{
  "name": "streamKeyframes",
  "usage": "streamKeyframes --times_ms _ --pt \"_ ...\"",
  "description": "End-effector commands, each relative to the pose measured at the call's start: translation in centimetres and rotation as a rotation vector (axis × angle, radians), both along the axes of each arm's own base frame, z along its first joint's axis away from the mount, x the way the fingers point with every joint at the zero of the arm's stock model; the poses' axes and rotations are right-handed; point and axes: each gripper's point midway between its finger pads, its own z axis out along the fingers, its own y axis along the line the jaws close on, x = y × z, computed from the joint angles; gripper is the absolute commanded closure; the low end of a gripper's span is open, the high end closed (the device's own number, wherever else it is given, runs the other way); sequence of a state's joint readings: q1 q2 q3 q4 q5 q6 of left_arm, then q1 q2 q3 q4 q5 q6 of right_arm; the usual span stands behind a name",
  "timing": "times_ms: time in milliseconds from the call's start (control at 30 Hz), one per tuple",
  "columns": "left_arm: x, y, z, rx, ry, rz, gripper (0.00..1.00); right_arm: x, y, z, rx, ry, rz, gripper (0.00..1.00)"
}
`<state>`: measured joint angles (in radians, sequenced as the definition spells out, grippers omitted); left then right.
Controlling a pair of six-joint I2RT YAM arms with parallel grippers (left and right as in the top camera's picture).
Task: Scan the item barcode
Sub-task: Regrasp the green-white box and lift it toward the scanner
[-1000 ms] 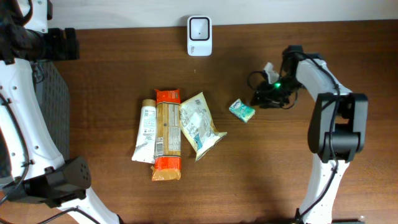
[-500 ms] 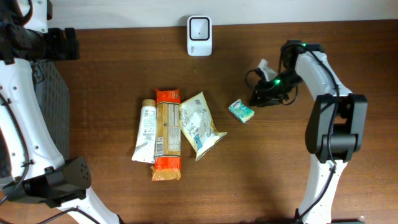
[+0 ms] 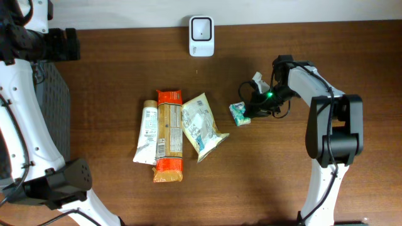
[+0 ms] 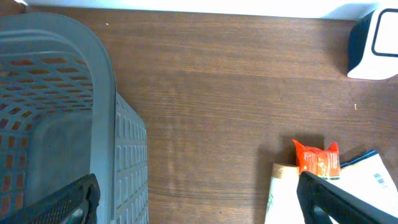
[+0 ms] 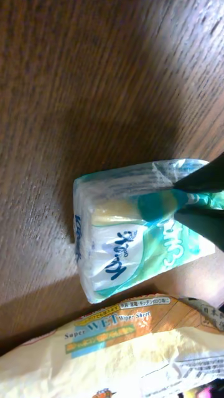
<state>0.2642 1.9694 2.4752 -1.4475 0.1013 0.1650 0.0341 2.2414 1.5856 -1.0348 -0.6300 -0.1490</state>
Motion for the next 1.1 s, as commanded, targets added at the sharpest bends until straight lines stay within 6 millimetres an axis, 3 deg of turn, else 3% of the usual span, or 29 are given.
streamKeyframes --times_ms 0,33,133,167,233,333,433,500,567,767,933,1067 --pt "0.0 -0.1 0.3 0.006 -0.008 -0.017 0.01 -2.1 -1.2 -3.0 -0.095 0.084 0.015 0.75" --pt "0.0 -0.1 0.3 0.006 -0.008 -0.017 0.01 -2.3 -1.1 -2.9 -0.095 0.091 0.020 0.69" --pt "0.0 -0.1 0.3 0.006 -0.008 -0.017 0.01 -2.8 -0.3 -3.1 -0.098 0.100 0.043 0.69" --pt "0.0 -0.1 0.3 0.006 -0.008 -0.017 0.01 -3.1 -0.3 -3.4 -0.113 0.103 0.051 0.71" --pt "0.0 -0.1 0.3 0.006 -0.008 -0.017 0.01 -3.5 -0.4 -3.8 -0.142 0.129 0.032 0.94" --pt "0.0 -0.1 0.3 0.006 -0.008 -0.017 0.01 -3.3 0.2 -2.7 -0.085 0.138 0.003 0.96" --pt "0.0 -0.1 0.3 0.006 -0.008 -0.017 0.01 -2.7 1.9 2.6 0.113 0.066 0.034 0.96" --pt "0.0 -0.1 0.3 0.006 -0.008 -0.017 0.01 -2.0 3.2 10.3 0.370 -0.058 0.048 0.96" --pt "0.0 -0.1 0.3 0.006 -0.008 -0.017 0.01 -1.6 3.0 15.0 0.511 -0.142 0.021 0.96" --pt "0.0 -0.1 0.3 0.006 -0.008 -0.017 0.01 -0.4 0.8 25.3 0.907 -0.298 -0.131 0.96" --pt "0.0 -0.1 0.3 0.006 -0.008 -0.017 0.01 -1.2 0.7 28.5 0.912 -0.309 -0.136 0.96" --pt "0.0 -0.1 0.3 0.006 -0.008 -0.017 0.01 -2.9 0.9 34.0 0.907 -0.384 -0.099 0.96"
